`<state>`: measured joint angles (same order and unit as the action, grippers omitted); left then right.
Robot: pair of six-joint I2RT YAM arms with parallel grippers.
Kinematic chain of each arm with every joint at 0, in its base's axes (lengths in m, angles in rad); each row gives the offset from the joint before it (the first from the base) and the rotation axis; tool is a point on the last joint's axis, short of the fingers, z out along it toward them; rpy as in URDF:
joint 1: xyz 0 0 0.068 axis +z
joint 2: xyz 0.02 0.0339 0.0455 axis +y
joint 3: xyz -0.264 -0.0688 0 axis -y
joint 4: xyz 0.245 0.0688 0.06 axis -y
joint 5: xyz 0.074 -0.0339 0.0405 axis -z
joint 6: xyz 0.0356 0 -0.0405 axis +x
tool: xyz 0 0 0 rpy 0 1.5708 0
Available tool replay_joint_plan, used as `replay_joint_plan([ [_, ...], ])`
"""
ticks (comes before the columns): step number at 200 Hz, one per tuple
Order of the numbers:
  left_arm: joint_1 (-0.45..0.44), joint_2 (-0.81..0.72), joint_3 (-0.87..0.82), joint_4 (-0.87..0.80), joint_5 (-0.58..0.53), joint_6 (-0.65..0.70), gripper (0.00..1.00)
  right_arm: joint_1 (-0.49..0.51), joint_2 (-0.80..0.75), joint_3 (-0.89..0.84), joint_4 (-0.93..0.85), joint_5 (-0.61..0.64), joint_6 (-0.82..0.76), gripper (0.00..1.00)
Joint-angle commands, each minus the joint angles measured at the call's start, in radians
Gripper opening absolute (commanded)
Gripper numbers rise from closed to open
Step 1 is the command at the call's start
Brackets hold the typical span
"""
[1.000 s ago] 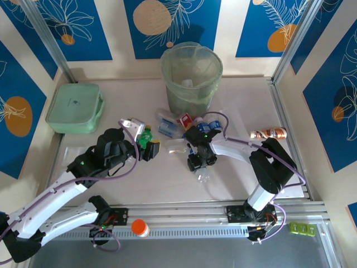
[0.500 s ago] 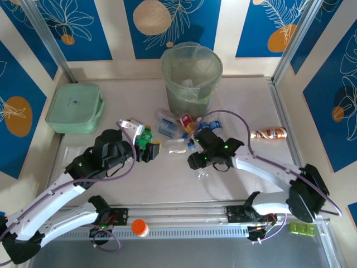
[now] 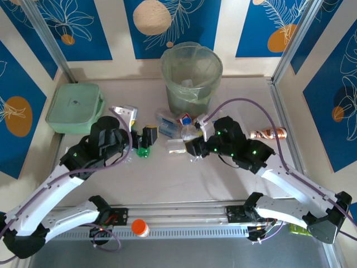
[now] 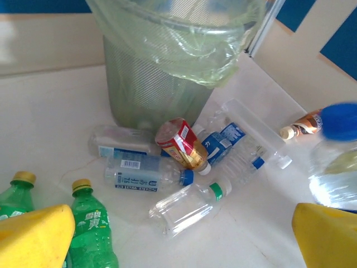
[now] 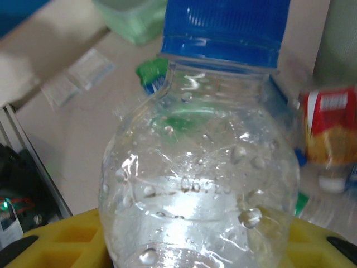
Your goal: Put the plastic bottles in the bin
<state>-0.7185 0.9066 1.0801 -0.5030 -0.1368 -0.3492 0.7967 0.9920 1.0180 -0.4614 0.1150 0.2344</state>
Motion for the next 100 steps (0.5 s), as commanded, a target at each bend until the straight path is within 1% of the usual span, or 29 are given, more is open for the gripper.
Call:
replay_joint_plan([
  [1, 0.064, 0.031, 0.023, 0.007, 0.148, -0.073, 1.0, -0.041, 0.025, 0.111, 0.066, -0.026, -0.054, 0.44],
  [21, 0.142, 0.061, 0.004, 0.076, 0.269, -0.149, 1.0, -0.107, 0.083, 0.206, 0.093, -0.04, -0.052, 0.43],
  [29, 0.164, 0.058, -0.018, 0.124, 0.297, -0.168, 1.0, -0.138, 0.11, 0.24, 0.112, -0.053, -0.05, 0.43],
  [53, 0.199, 0.038, -0.065, 0.249, 0.304, -0.203, 0.99, -0.226, 0.208, 0.353, 0.153, -0.058, -0.024, 0.42],
  [75, 0.23, 0.056, -0.066, 0.314, 0.35, -0.247, 0.99, -0.296, 0.305, 0.456, 0.196, -0.035, 0.005, 0.42],
  [100, 0.235, 0.057, -0.069, 0.369, 0.343, -0.252, 0.99, -0.357, 0.445, 0.598, 0.207, -0.003, 0.017, 0.42],
])
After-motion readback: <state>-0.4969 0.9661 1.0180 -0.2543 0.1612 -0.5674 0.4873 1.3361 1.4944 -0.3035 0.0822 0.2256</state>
